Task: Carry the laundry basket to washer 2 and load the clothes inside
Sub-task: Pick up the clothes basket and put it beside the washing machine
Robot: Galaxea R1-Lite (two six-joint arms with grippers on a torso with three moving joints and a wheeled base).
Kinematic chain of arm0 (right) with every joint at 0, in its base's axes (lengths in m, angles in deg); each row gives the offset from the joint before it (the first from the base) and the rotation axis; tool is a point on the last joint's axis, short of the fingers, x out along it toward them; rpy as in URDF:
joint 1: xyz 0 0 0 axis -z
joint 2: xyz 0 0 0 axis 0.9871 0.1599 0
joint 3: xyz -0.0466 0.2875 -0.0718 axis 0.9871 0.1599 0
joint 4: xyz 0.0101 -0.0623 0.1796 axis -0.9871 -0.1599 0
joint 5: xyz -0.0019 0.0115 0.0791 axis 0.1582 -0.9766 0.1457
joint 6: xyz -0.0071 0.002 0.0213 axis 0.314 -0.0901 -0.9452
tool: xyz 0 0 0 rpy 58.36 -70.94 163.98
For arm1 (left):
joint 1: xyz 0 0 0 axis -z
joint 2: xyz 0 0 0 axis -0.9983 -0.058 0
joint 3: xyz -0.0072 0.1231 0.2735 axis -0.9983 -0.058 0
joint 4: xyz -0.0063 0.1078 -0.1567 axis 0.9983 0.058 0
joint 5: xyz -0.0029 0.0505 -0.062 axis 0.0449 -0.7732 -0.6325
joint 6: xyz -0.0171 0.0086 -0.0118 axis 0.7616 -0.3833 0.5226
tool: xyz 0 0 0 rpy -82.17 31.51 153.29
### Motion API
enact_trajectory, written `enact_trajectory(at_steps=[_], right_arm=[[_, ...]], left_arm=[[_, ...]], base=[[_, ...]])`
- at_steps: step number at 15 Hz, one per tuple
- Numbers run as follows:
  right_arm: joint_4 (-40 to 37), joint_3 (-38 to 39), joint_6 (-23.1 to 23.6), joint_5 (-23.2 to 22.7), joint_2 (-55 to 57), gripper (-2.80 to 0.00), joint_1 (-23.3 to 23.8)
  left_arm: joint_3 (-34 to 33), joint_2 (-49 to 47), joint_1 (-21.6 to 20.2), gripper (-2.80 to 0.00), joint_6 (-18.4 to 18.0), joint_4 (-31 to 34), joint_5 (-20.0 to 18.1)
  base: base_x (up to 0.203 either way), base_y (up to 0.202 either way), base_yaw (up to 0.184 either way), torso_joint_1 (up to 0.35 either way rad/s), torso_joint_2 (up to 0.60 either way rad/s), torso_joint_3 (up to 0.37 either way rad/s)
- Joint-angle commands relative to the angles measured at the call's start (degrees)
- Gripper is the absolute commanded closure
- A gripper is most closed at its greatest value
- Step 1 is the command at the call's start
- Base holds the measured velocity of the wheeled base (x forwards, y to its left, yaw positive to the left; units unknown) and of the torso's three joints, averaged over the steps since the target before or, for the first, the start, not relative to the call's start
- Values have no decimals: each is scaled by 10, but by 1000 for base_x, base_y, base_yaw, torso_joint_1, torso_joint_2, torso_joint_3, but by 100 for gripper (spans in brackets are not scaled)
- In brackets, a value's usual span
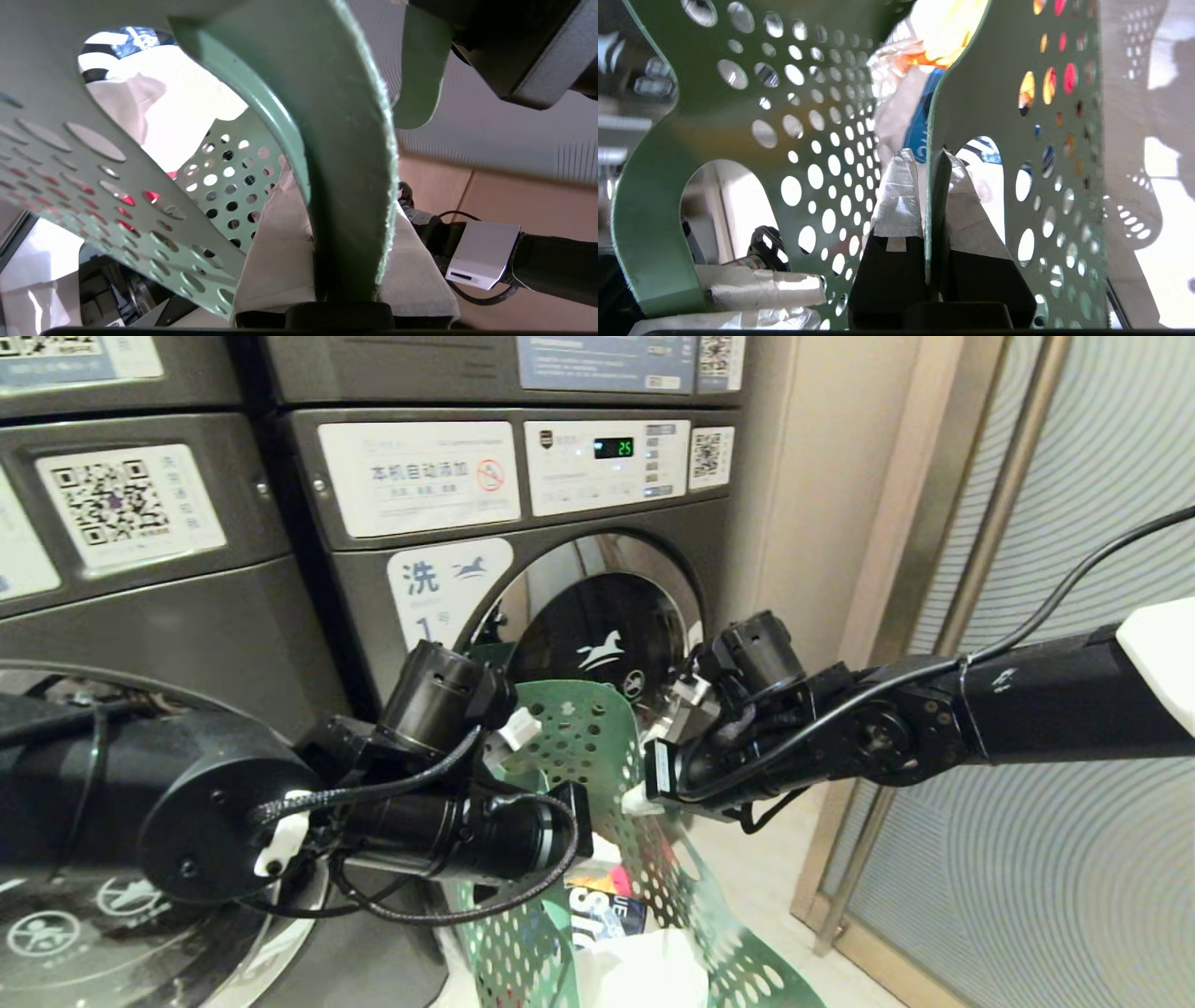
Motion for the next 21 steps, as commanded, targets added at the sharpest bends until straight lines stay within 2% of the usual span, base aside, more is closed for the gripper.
enact_trajectory(at_steps=[1, 16, 21], right_arm=[[-1, 1, -2, -2, 1, 0, 0], [0, 2, 1, 1, 1, 0, -1], [3, 3, 1, 1, 1, 0, -1]], left_arm=[[0, -1, 0, 0, 3, 0, -1], [1, -7, 8, 0, 11, -1, -1], [3, -8, 8, 0, 11, -3, -1]], base=[[5, -8, 178, 2, 2, 2], [1, -10, 175, 2, 3, 2], [1, -2, 39, 2, -1, 2]])
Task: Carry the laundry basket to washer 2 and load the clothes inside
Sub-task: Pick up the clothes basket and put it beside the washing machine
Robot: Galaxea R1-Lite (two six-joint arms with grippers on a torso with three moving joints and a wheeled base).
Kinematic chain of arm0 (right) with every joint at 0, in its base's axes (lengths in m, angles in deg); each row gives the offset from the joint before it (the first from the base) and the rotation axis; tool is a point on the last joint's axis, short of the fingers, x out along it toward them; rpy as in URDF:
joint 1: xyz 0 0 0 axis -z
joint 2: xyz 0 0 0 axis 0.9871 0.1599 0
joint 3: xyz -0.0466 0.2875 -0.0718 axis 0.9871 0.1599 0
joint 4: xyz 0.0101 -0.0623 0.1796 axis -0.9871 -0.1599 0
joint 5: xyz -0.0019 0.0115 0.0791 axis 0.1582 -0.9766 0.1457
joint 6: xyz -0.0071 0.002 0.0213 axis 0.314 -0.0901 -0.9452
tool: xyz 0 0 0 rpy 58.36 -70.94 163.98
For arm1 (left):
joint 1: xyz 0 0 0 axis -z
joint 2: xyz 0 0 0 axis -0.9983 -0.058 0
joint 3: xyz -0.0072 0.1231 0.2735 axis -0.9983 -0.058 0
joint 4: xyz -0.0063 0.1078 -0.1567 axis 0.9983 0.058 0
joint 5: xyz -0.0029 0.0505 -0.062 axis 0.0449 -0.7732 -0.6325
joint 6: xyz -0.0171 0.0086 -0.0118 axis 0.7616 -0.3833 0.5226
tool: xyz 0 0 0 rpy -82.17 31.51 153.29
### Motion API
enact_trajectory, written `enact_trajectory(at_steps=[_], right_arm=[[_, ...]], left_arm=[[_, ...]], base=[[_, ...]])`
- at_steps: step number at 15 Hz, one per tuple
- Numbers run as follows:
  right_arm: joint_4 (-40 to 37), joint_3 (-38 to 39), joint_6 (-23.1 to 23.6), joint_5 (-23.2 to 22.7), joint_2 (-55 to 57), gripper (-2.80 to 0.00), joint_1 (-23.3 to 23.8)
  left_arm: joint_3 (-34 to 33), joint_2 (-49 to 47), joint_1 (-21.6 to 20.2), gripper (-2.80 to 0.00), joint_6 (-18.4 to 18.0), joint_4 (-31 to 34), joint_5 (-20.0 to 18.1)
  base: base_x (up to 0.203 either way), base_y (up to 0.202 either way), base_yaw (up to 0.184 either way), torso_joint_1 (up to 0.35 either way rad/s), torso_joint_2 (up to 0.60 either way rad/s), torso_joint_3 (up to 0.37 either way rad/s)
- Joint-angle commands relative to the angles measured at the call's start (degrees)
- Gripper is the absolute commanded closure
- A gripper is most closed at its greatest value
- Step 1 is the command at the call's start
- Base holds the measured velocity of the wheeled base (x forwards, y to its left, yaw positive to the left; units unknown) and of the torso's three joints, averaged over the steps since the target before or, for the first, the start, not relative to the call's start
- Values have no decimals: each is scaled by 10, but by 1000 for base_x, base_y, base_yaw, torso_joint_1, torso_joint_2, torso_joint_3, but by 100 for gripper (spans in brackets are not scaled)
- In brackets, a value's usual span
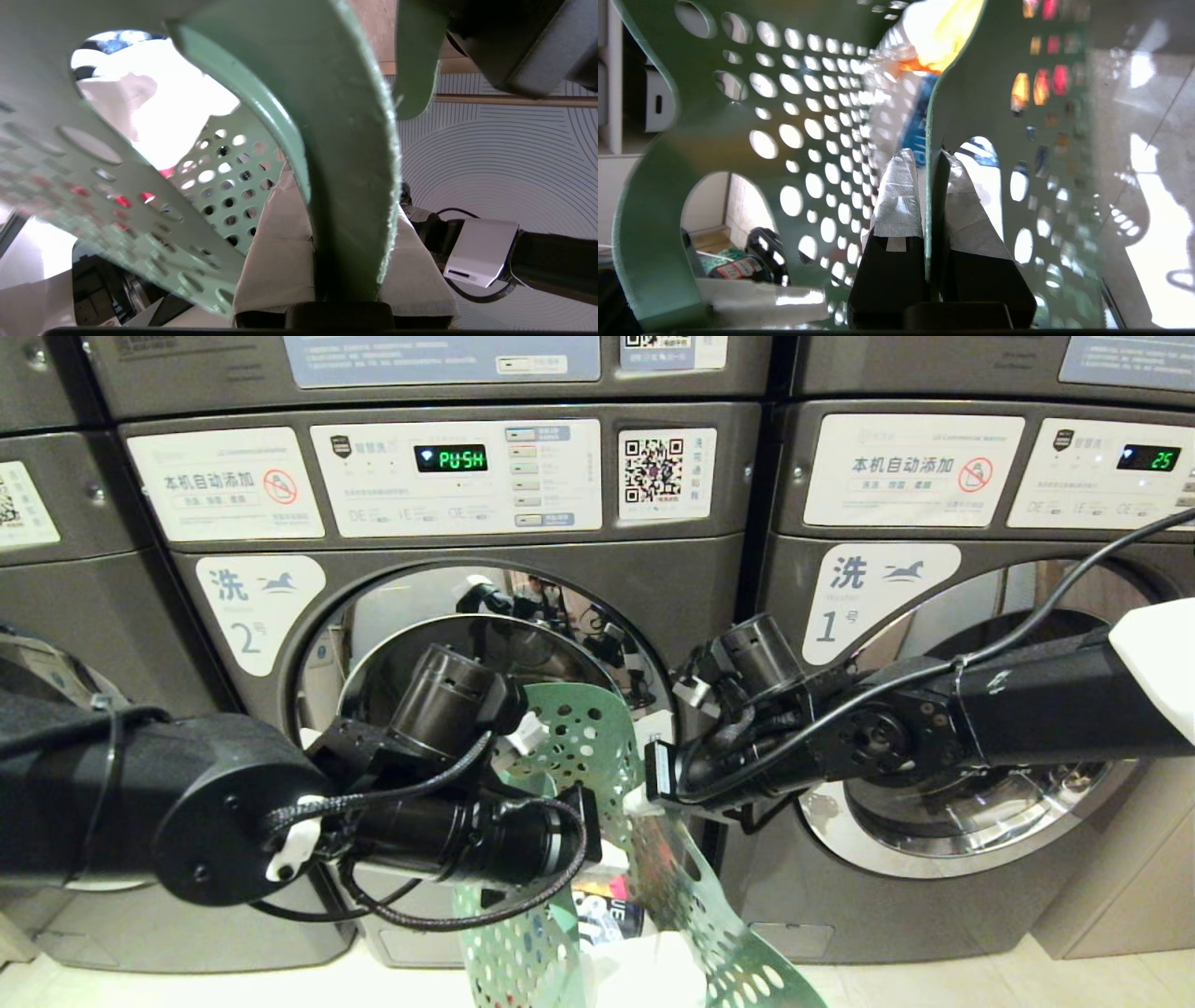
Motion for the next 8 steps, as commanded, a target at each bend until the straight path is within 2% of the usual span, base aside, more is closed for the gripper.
enact_trajectory(at_steps=[1, 8], right_arm=[[4, 3, -2, -1, 0, 0, -1], [6, 5, -2, -1, 1, 0, -1]], left_arm=[[2, -2, 0, 0, 3, 0, -1], [0, -6, 3, 0, 3, 1, -1]], base=[[0, 0, 0, 0, 0, 0], [0, 0, 0, 0, 0, 0]])
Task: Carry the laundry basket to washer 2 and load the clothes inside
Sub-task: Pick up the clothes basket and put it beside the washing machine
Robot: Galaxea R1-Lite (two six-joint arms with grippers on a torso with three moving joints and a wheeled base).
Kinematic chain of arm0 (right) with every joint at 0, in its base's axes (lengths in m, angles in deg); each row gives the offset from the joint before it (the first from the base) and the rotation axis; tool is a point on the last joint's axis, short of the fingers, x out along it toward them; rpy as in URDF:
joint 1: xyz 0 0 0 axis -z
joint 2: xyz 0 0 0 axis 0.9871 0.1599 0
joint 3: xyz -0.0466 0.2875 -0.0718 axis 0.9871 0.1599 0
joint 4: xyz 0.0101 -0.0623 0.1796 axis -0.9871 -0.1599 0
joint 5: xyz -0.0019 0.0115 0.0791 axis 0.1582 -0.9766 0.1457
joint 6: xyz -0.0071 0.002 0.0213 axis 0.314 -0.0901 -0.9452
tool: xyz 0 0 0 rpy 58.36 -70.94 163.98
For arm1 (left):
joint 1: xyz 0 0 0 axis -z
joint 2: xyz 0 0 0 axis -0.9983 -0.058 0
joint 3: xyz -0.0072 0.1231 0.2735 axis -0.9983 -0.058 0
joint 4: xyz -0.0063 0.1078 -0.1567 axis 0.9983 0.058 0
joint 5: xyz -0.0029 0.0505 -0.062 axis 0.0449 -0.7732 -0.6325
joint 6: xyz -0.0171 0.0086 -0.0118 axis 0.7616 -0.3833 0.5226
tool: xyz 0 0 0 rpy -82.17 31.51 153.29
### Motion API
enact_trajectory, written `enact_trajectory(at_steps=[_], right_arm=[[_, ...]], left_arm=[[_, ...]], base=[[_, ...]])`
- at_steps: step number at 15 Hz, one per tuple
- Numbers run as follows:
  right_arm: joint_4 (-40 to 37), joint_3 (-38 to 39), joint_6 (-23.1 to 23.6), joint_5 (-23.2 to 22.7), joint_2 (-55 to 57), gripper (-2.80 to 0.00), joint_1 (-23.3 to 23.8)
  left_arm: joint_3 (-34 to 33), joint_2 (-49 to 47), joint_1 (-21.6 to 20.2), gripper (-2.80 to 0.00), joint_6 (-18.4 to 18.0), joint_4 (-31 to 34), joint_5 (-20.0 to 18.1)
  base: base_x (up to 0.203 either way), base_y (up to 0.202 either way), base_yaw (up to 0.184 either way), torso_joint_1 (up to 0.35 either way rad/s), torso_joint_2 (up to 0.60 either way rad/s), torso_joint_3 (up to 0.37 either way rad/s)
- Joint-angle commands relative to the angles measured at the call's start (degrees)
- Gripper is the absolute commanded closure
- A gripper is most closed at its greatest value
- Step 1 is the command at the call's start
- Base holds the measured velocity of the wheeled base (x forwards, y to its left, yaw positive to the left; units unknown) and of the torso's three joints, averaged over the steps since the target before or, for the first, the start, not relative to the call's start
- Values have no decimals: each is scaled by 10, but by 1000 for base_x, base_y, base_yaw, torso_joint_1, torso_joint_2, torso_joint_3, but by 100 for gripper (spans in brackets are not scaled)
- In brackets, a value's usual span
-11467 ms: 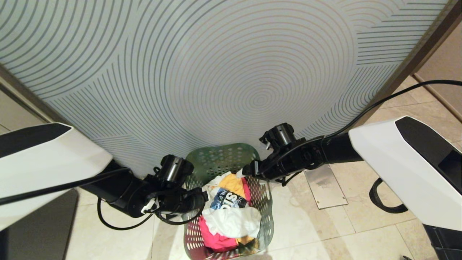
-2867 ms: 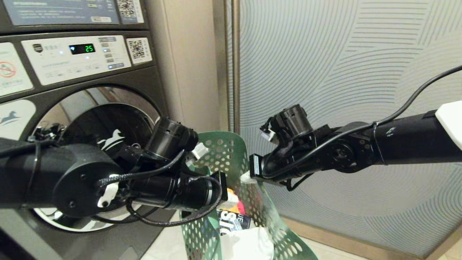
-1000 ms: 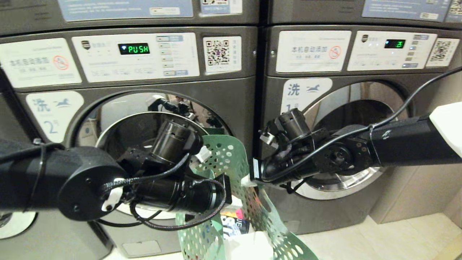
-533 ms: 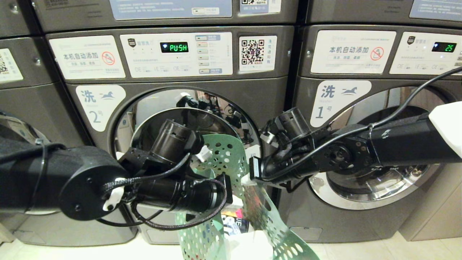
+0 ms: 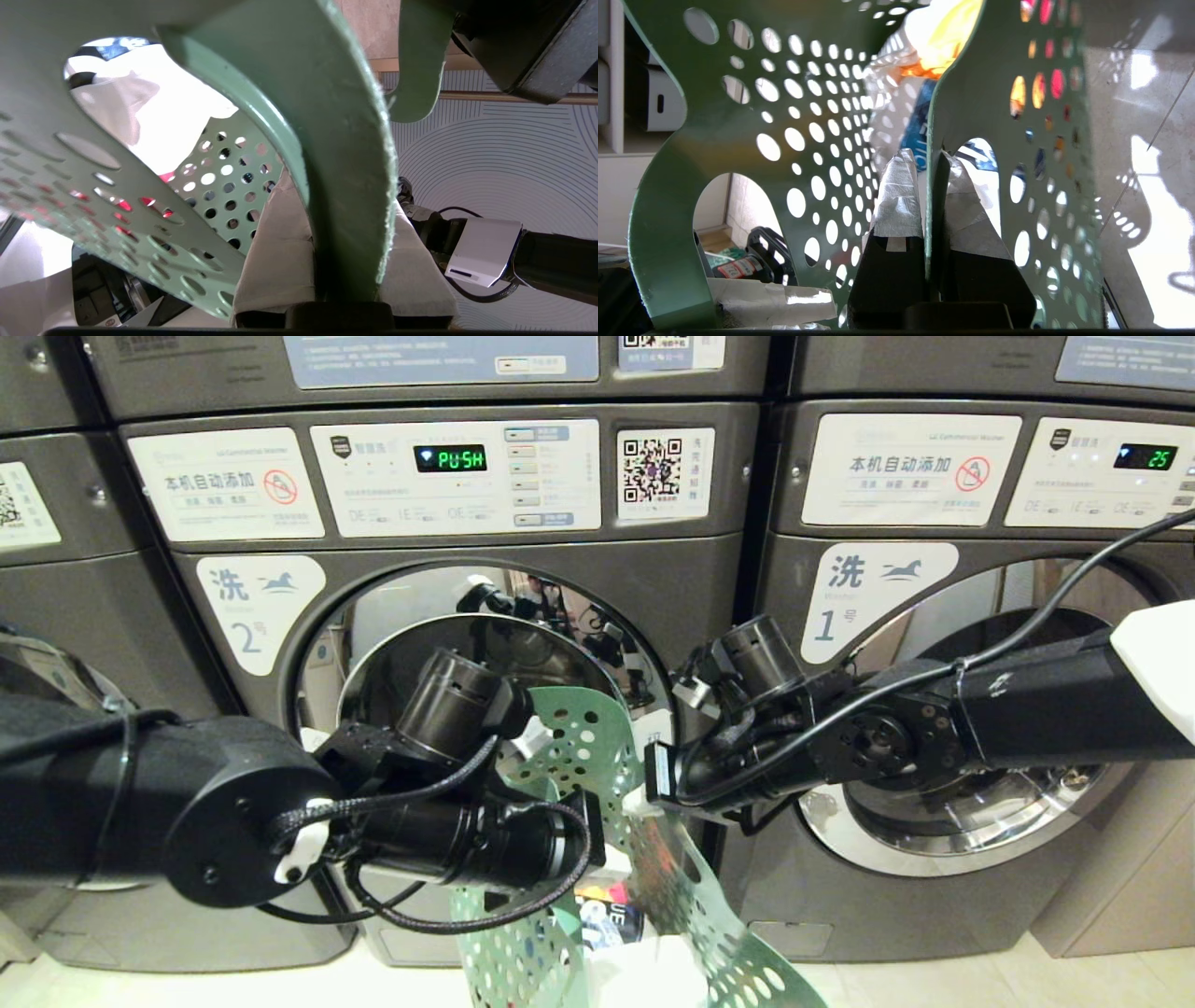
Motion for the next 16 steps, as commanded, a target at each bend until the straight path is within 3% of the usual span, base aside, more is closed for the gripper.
enact_trajectory(at_steps=[1, 3, 11, 16], right_arm=[[0, -1, -1, -1, 1, 0, -1], [0, -1, -2, -1, 1, 0, -1], [0, -1, -2, 0, 1, 0, -1], [0, -1, -2, 0, 3, 0, -1]], left_arm=[[0, 0, 0, 0, 3, 2, -1], [1, 0, 0, 0, 2, 0, -1], [3, -3, 1, 0, 2, -2, 0], [4, -3, 1, 0, 2, -3, 0]], base=[[0, 0, 0, 0, 0, 0], [-58, 0, 3, 4, 1, 1], [-189, 0, 1, 1, 2, 2], [-14, 0, -1, -1, 0, 1]])
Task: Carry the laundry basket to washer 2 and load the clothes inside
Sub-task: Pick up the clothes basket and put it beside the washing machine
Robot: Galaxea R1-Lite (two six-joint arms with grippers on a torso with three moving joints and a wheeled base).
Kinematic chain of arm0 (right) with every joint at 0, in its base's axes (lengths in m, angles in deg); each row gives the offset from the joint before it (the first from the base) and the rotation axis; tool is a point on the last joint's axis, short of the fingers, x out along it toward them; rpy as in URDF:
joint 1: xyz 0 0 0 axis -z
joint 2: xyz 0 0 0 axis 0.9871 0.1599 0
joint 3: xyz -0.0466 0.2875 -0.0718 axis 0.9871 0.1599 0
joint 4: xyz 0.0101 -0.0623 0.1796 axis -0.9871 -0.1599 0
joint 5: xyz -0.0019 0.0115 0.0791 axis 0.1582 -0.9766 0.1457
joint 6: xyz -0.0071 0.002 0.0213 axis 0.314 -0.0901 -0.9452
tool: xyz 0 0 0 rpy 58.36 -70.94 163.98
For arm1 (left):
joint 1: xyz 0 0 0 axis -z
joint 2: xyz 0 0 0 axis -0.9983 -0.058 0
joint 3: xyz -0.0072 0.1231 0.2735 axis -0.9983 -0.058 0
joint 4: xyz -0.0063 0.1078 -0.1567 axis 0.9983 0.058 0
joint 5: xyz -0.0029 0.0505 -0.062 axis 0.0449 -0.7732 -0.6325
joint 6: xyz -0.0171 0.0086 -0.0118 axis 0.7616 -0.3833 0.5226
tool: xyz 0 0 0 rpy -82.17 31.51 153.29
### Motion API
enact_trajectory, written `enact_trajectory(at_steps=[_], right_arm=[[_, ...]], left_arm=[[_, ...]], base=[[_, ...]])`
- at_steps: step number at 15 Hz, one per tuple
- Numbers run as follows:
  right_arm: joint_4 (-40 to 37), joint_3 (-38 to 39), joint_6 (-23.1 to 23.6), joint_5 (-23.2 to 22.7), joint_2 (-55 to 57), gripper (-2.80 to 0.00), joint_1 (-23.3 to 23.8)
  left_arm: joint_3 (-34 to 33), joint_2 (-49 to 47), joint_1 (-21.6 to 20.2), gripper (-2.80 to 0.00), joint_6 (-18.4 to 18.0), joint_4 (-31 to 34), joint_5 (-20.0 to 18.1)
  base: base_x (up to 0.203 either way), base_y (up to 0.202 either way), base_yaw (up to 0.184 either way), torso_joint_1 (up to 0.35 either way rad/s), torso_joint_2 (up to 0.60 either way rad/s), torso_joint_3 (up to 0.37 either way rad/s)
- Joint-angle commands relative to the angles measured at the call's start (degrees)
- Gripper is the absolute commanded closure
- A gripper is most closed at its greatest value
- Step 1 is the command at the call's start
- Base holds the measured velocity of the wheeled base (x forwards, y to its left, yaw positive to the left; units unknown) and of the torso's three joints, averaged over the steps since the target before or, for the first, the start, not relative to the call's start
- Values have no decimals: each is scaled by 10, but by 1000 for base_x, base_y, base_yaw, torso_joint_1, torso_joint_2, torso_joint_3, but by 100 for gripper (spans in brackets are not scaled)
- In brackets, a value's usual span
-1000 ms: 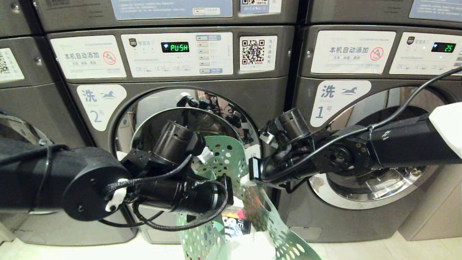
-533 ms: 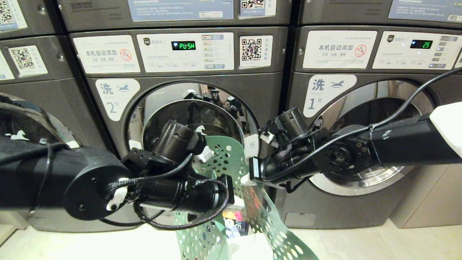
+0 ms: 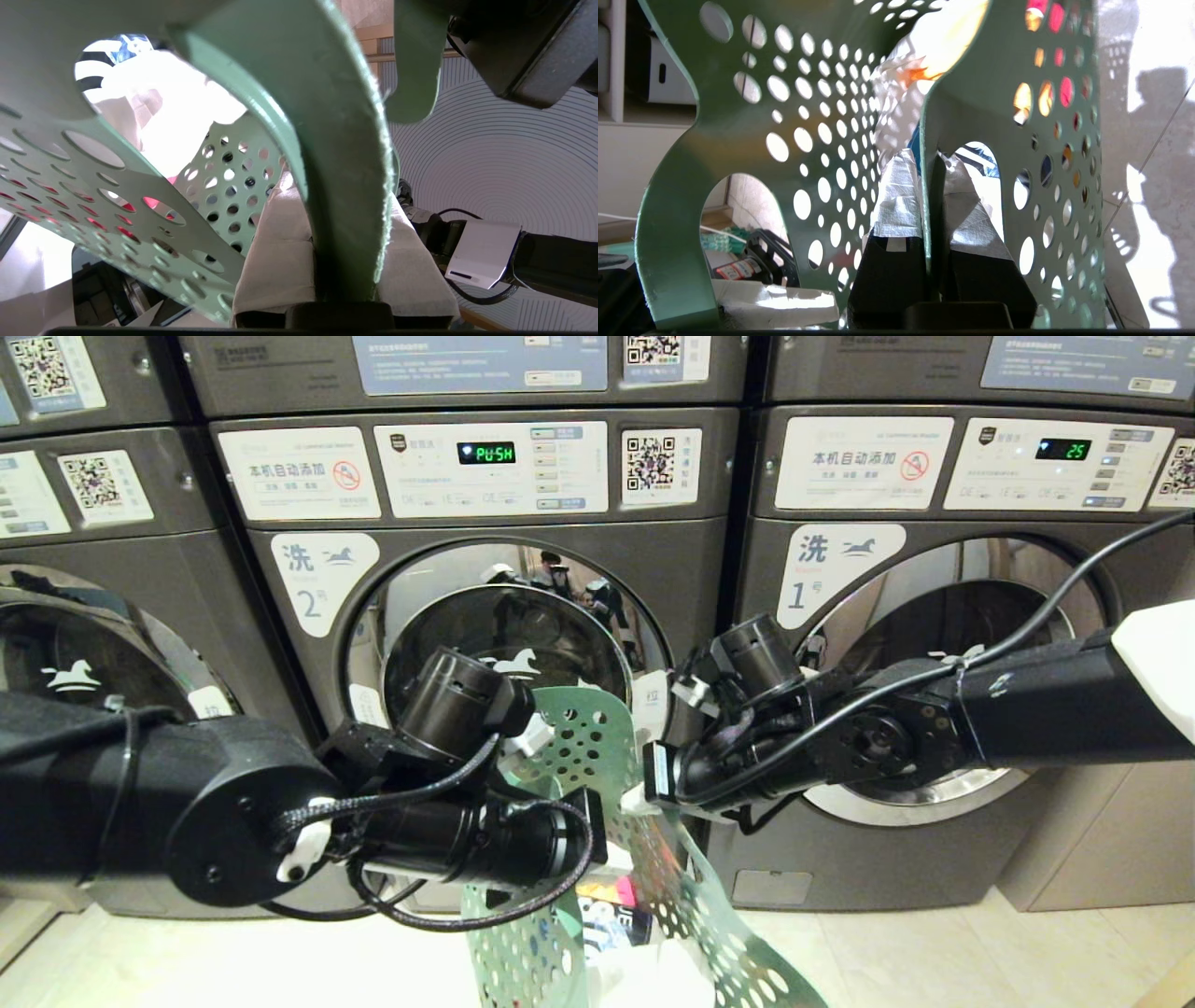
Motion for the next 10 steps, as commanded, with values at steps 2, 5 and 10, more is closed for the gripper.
enact_trajectory(at_steps=[2, 5, 10], right_arm=[[-2, -1, -2, -2, 4, 0, 1], [-2, -3, -5, 4, 5, 0, 9], [-3, -2, -4, 70, 5, 0, 63]], left_arm=[[1, -1, 2, 0, 3, 0, -2], [7, -10, 3, 0, 1, -2, -4], [117, -96, 15, 0, -22, 5, -41]], base=[[0, 0, 0, 0, 0, 0], [0, 0, 0, 0, 0, 0], [0, 0, 0, 1, 2, -130]])
